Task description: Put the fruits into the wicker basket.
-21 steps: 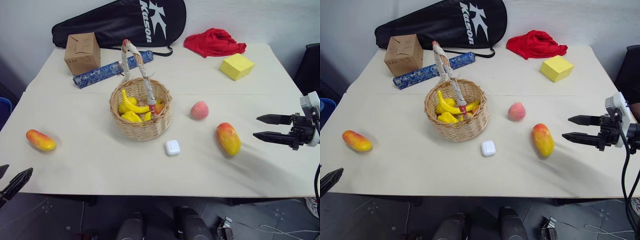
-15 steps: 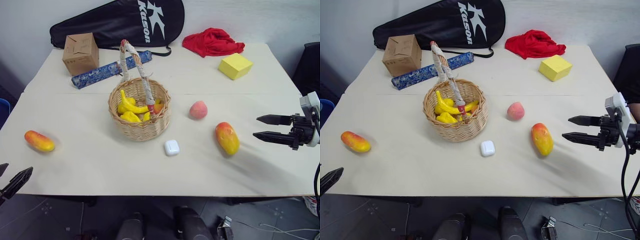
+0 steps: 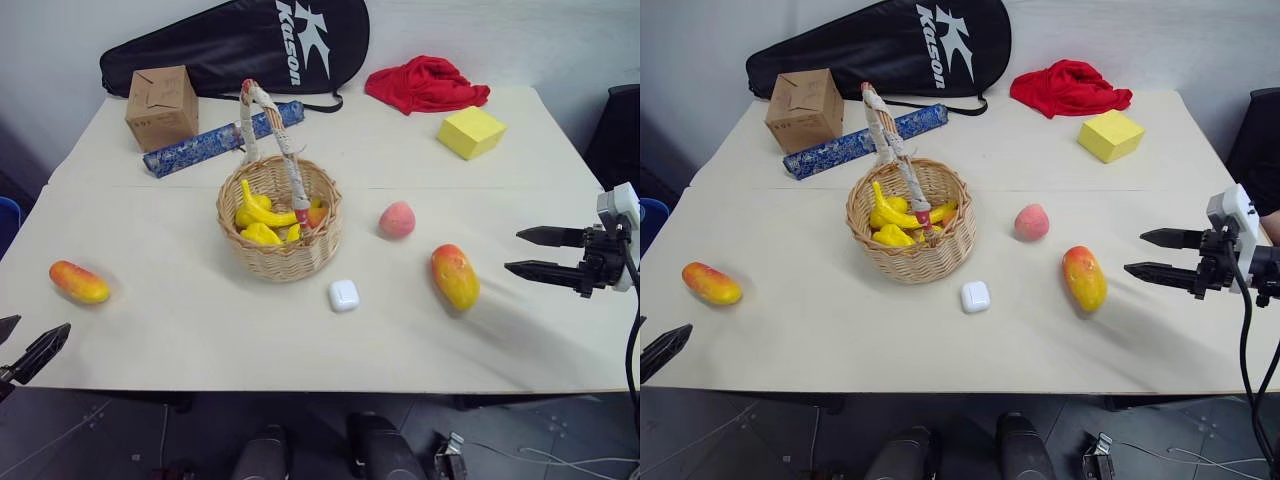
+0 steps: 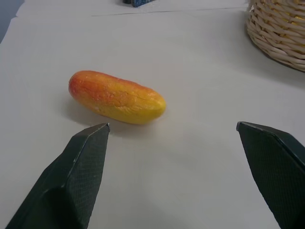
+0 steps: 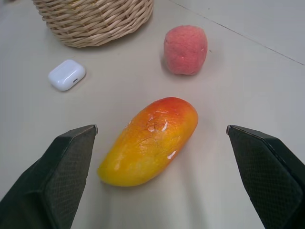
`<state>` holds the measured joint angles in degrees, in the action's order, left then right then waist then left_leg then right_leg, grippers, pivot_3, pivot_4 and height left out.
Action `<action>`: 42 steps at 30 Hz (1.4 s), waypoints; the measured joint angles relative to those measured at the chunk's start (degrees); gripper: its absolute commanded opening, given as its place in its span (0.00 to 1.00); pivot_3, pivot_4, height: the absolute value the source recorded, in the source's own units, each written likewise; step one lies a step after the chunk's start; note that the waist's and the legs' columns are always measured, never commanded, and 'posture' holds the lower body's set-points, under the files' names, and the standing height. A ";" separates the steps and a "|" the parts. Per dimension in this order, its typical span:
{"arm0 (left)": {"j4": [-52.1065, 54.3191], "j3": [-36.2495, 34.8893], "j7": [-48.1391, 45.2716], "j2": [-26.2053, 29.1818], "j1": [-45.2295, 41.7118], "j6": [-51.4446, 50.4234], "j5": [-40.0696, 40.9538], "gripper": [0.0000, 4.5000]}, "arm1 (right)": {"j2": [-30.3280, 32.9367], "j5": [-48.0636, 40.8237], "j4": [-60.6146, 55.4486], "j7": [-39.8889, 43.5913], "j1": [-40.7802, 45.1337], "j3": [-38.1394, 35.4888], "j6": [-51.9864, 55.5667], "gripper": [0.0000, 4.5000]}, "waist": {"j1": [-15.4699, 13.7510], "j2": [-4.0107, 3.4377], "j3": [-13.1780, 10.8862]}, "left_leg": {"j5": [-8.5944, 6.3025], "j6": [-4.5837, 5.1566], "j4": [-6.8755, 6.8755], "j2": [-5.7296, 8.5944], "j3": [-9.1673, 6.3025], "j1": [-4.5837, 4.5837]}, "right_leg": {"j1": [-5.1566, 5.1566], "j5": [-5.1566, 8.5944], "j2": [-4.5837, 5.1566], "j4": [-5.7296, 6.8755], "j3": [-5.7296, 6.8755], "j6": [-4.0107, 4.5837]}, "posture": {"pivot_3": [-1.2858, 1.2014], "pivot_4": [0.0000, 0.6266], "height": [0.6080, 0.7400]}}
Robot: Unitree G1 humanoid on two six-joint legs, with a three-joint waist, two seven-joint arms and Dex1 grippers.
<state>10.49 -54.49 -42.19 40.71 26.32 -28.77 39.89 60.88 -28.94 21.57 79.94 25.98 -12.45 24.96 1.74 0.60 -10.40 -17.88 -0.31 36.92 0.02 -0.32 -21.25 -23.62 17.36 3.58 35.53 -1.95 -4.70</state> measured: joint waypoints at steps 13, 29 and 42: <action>19.38 14.78 -9.79 13.61 -9.38 -10.00 10.54 1.00 | -6.47 -2.65 -18.31 1.92 7.68 8.29 4.45 1.00 | -0.02 -0.01 0.00 | 0.02 -0.04 0.03 -0.01 -0.01 0.01 | 0.00 -0.05 -0.02 0.09 0.03 -0.09 | 0.52 0.24 1.00; 14.81 42.49 -24.92 22.37 -38.91 -8.58 6.71 1.00 | -28.07 20.53 2.73 3.04 18.05 31.41 -24.63 1.00 | 0.09 -0.03 -0.05 | 0.03 -0.10 0.22 0.07 0.19 -0.21 | -0.30 -0.08 -0.18 0.36 0.03 -0.15 | 0.52 0.24 1.00; 11.79 44.45 -25.95 20.33 -43.48 -7.78 3.74 1.00 | -36.86 25.64 12.99 -1.28 19.64 32.19 -28.89 0.66 | 0.45 0.00 -0.06 | 0.14 -0.16 0.45 0.04 0.19 0.04 | -0.22 -0.09 -0.22 0.90 0.00 -0.18 | 0.52 0.24 1.00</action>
<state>22.28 -10.04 -68.14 61.03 -17.16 -36.55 43.63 24.02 -3.30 34.57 78.66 45.62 19.74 -3.93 2.19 0.60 -10.46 -17.74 -0.47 37.37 0.06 -0.13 -21.21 -23.84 17.27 3.36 36.43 -1.95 -4.88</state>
